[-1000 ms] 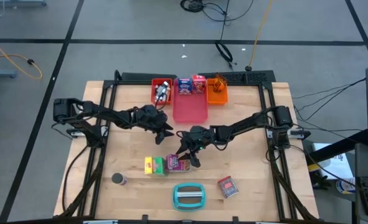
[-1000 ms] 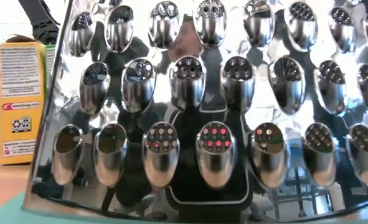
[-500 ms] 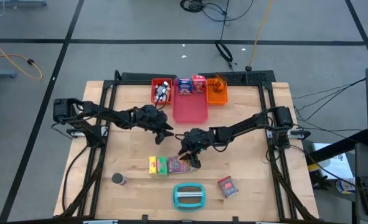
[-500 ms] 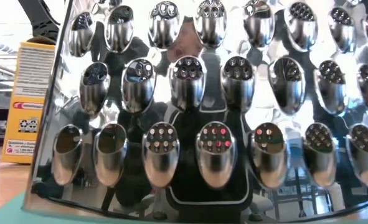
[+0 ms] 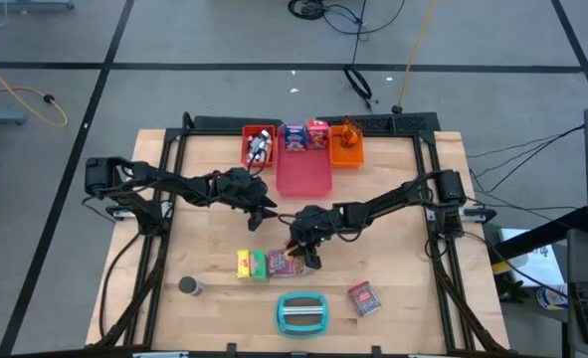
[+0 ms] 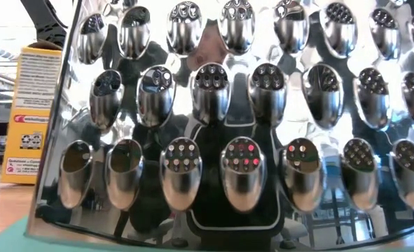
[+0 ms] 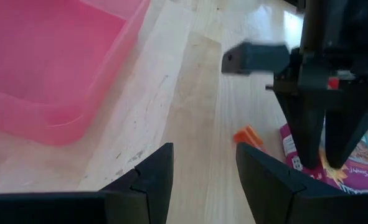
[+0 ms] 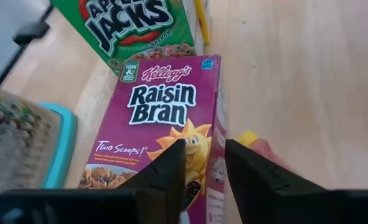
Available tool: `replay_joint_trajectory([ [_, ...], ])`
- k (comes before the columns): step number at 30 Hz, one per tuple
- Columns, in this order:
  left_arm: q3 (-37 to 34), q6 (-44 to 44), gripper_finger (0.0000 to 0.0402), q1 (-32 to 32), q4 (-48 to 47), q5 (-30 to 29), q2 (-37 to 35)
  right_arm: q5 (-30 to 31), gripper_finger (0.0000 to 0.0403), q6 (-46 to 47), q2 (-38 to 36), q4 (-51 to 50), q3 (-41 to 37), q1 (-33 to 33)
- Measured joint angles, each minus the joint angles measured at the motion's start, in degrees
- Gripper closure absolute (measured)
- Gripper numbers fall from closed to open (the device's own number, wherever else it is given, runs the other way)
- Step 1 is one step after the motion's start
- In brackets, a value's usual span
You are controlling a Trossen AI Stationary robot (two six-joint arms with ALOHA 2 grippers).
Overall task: Pick & Place Kitchen Items
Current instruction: Put the purple cereal box into the pink bin
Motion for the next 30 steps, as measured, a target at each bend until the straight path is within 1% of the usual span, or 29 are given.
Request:
replay_joint_trajectory([
  [5,-0.02,0.29,0.0227,0.00,0.02,-0.01,0.00,-2.83,0.0326,2.62,2.30,0.66,0.07,-0.09],
  [10,0.00,0.29,0.0227,0.00,0.12,-0.02,0.00,-2.77,0.0389,1.45,2.31,0.41,0.10,-0.15],
  [15,-0.02,0.40,0.0227,0.00,0.14,-0.02,0.00,-1.19,0.0397,0.25,0.73,-0.62,-0.04,-0.31],
  [20,-0.01,0.95,0.0227,0.00,0.14,-0.02,0.00,3.79,0.0400,-2.19,-3.98,-6.22,-0.15,-0.99],
  [22,0.00,0.96,0.0227,0.00,0.22,-0.02,0.00,7.73,0.0401,-2.95,-6.58,-8.98,-0.25,-1.31],
  [25,0.00,0.97,0.0227,0.00,0.27,-0.02,0.00,13.18,0.0402,-3.59,-10.62,-9.94,-0.26,-2.01],
  [27,-0.02,1.14,0.0227,0.00,0.29,-0.02,0.00,15.43,0.0402,-4.33,-13.23,-11.15,-0.26,-2.57],
  [30,0.00,1.34,0.0227,0.05,0.87,-0.23,0.01,16.99,0.0402,-6.10,-16.25,-12.34,-0.26,-3.24],
])
